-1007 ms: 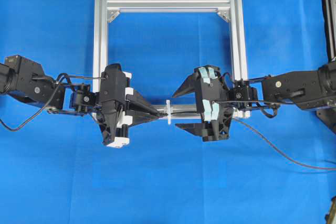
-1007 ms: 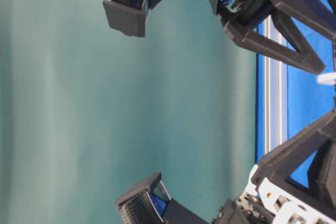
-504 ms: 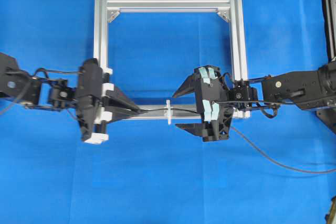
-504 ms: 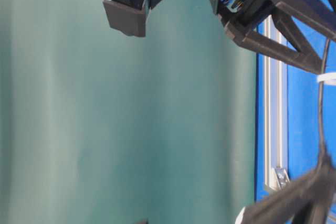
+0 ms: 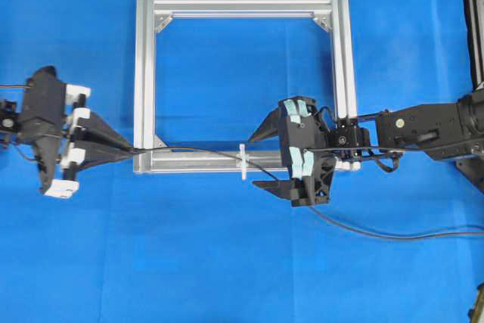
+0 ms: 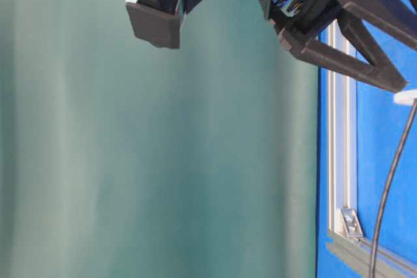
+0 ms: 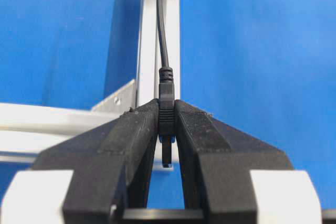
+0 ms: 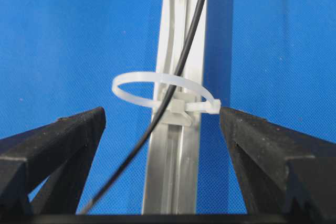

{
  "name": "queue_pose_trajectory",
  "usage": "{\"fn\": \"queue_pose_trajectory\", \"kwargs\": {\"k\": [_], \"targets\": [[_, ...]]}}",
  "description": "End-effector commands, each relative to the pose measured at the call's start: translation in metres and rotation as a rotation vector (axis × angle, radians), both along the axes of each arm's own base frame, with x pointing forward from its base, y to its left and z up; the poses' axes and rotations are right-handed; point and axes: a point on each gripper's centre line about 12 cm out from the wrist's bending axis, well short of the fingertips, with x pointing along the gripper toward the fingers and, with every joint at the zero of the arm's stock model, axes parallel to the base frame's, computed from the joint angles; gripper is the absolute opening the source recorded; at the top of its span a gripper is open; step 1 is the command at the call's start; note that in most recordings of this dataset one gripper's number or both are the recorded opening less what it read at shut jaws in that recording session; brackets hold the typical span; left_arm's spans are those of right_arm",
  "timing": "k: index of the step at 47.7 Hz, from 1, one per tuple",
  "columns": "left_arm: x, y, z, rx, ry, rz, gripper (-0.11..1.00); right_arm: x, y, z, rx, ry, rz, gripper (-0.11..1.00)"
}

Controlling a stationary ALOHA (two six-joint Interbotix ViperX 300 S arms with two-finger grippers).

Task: Insert the wire through the string loop located in the center.
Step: 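Open the right gripper and pull the cable leftward with the left gripper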

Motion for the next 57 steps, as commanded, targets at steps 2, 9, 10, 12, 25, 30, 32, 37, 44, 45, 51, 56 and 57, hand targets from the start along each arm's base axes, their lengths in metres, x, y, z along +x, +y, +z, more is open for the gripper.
{"fn": "queue_pose_trajectory", "kwargs": {"k": [2, 9, 10, 12, 25, 30, 32, 37, 44, 45, 51, 56, 57], "targets": [[-0.01, -0.001, 0.004, 0.002, -0.023, -0.014, 0.09, 0.006, 0.002, 0.013, 0.005, -0.038, 0.003, 0.93], [-0.018, 0.0, -0.002, 0.026, 0.017, -0.024, 0.09, 0.008, 0.003, 0.015, 0.006, -0.044, 0.003, 0.93], [-0.018, 0.0, -0.002, 0.031, 0.023, -0.027, 0.09, 0.008, 0.003, 0.015, 0.006, -0.046, 0.003, 0.93], [-0.018, 0.0, -0.003, 0.041, 0.033, -0.032, 0.09, 0.008, 0.003, 0.015, 0.006, -0.046, 0.003, 0.93], [-0.018, 0.0, -0.005, 0.066, 0.045, -0.044, 0.09, 0.008, 0.003, 0.015, 0.006, -0.044, 0.004, 0.93], [-0.018, 0.0, -0.005, 0.066, 0.048, -0.043, 0.13, 0.008, 0.003, 0.014, 0.004, -0.038, 0.005, 0.93], [-0.018, 0.001, -0.005, 0.063, 0.049, -0.04, 0.23, 0.008, 0.003, 0.014, 0.005, -0.035, 0.004, 0.93], [-0.018, 0.001, -0.006, 0.062, 0.055, -0.039, 0.55, 0.007, 0.003, 0.014, 0.004, -0.029, 0.005, 0.93], [-0.018, 0.004, -0.006, 0.068, 0.063, -0.026, 0.87, 0.007, 0.004, 0.014, 0.005, -0.026, 0.007, 0.93], [-0.018, 0.005, -0.007, 0.069, 0.066, -0.022, 0.87, 0.007, 0.004, 0.013, 0.005, -0.024, 0.007, 0.93], [-0.018, 0.007, -0.007, 0.069, 0.069, -0.017, 0.83, 0.006, 0.004, 0.014, 0.004, -0.024, 0.008, 0.93], [-0.016, 0.006, -0.004, 0.068, 0.058, -0.016, 0.83, 0.005, 0.004, 0.016, 0.005, -0.03, 0.007, 0.93], [-0.016, 0.006, -0.004, 0.068, 0.058, -0.016, 0.83, 0.005, 0.004, 0.017, 0.004, -0.032, 0.009, 0.93]]}}
